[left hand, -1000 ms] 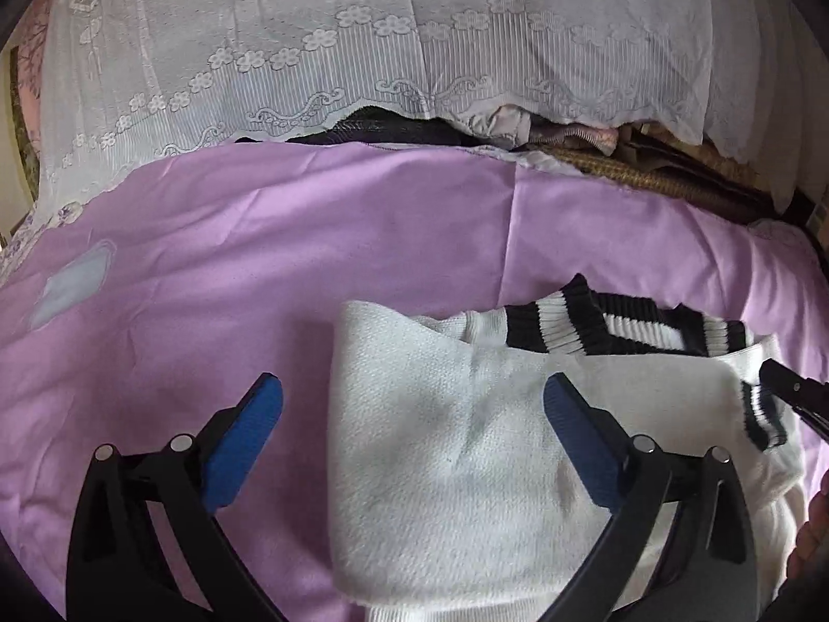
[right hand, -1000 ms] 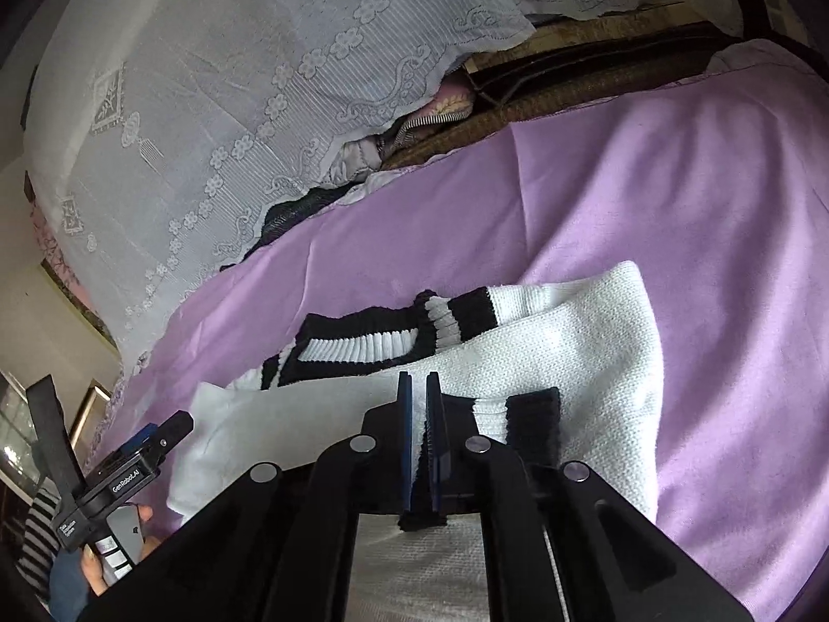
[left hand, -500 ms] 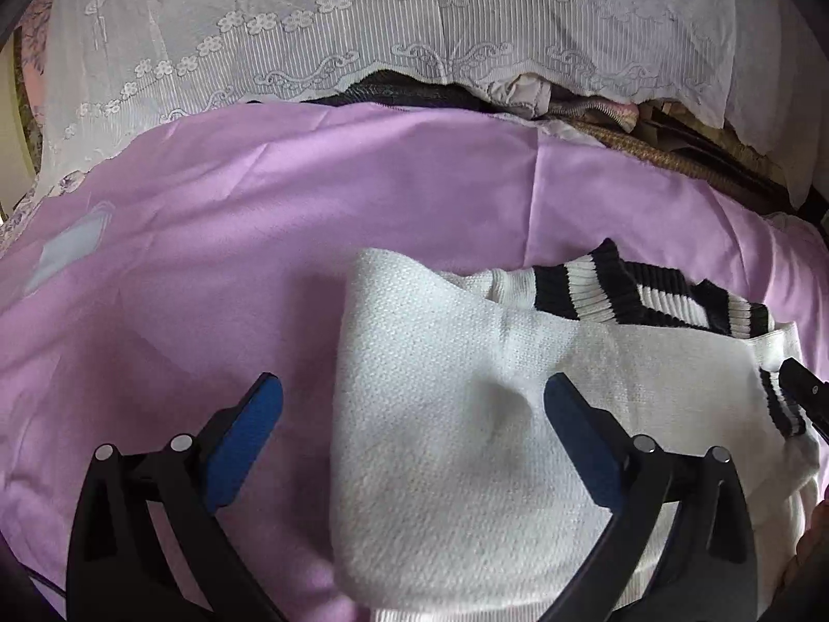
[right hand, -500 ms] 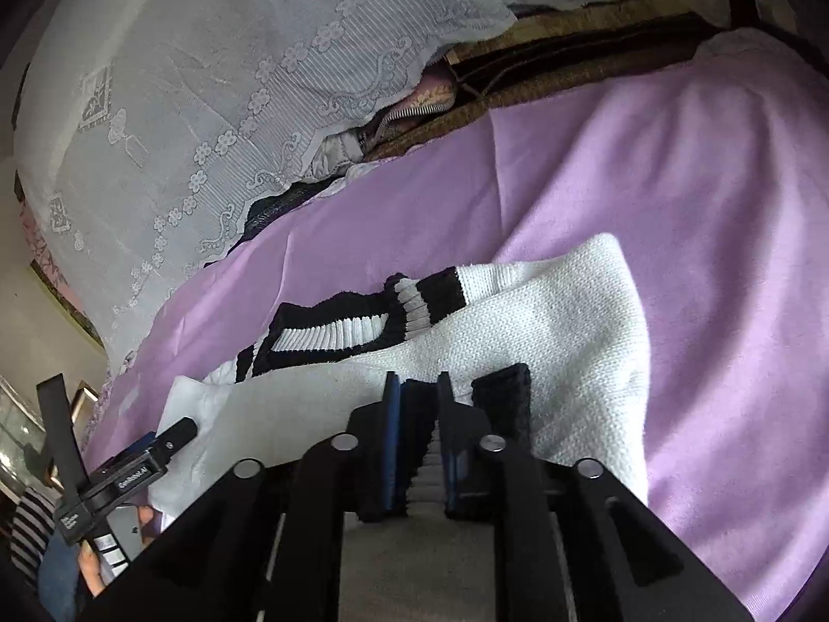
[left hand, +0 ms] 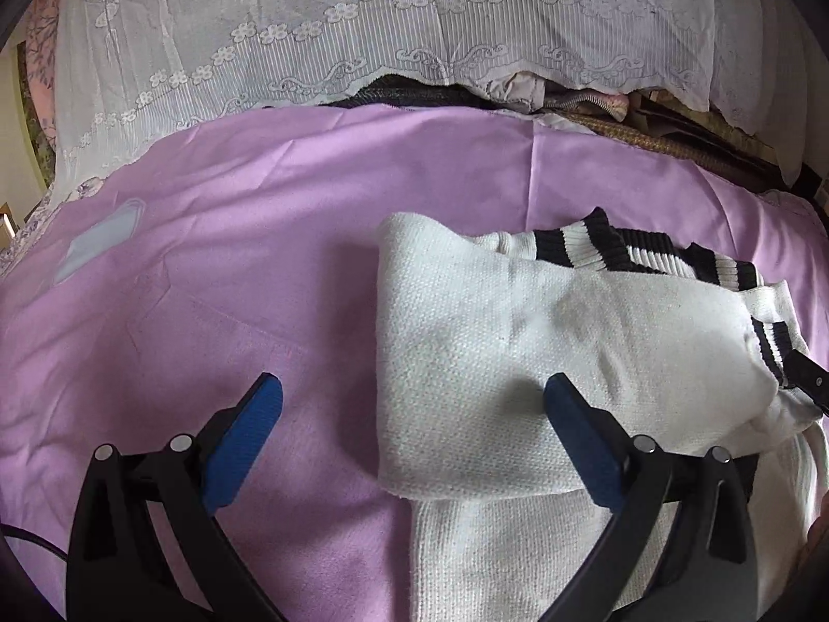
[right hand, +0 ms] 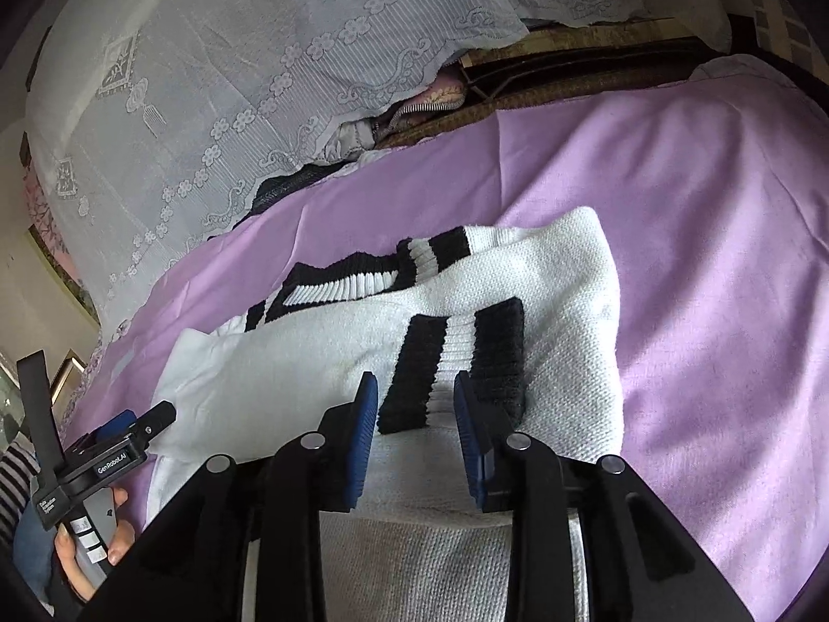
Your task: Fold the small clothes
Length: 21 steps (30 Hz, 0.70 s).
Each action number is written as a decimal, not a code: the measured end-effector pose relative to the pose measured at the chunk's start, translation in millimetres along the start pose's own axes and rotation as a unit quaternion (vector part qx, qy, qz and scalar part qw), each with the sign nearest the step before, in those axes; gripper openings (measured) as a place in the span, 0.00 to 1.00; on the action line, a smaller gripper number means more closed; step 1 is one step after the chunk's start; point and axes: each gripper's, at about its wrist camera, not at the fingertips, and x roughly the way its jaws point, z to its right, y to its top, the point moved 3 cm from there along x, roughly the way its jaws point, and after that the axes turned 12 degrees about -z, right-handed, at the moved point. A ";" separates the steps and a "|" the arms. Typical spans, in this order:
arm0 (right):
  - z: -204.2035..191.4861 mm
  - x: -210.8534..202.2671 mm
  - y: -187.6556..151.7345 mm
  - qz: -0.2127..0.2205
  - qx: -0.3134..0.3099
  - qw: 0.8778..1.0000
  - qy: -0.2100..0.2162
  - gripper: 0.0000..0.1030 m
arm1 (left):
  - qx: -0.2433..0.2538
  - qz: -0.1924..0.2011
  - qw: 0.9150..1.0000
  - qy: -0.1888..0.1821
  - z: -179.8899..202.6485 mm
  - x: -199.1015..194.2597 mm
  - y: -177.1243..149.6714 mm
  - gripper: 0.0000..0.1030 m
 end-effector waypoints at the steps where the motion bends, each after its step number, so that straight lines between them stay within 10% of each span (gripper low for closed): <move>1: -0.8 0.2 -0.5 0.000 -0.002 1.000 0.001 0.33 | -0.002 -0.013 1.000 -0.003 -1.0 4.9 -0.2 0.96; 7: -9.0 3.1 -3.1 -0.004 -0.022 1.000 0.004 0.48 | -0.015 -0.051 0.998 -0.036 -8.1 21.1 -0.2 0.96; 14: -27.8 8.4 -8.1 -0.025 -0.073 0.996 0.035 0.95 | -0.016 -0.053 0.998 -0.041 -8.6 22.2 -3.9 0.96; 21: -36.2 10.6 -16.2 -0.044 -0.092 0.995 0.003 0.97 | -0.028 -0.055 0.996 -0.063 -17.3 16.7 -10.3 0.96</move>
